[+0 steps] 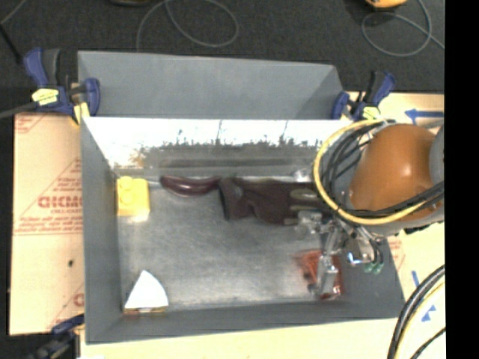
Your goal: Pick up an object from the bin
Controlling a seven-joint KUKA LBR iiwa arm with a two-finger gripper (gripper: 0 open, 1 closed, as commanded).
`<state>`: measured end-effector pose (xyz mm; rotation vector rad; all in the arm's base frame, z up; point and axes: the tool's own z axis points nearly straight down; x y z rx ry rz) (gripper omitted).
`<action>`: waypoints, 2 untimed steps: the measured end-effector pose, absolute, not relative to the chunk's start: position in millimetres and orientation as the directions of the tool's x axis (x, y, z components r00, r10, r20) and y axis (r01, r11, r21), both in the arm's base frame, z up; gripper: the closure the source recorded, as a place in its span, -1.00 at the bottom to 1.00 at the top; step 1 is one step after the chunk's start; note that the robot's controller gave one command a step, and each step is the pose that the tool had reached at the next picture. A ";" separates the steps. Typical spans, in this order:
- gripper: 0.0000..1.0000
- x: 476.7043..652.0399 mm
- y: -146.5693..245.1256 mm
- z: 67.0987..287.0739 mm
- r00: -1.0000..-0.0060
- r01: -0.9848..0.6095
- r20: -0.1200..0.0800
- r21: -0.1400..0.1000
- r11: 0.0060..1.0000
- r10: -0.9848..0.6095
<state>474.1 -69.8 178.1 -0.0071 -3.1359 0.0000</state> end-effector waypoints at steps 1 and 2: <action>-1.00 475.6 -69.5 182.4 -1.000 0.002 -0.002 -0.001 1.000 0.002; -1.00 485.7 -96.6 132.2 -1.000 0.024 -0.008 -0.002 1.000 0.024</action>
Offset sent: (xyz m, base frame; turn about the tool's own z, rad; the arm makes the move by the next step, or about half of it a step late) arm 0.0173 -0.0567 -0.1081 0.0443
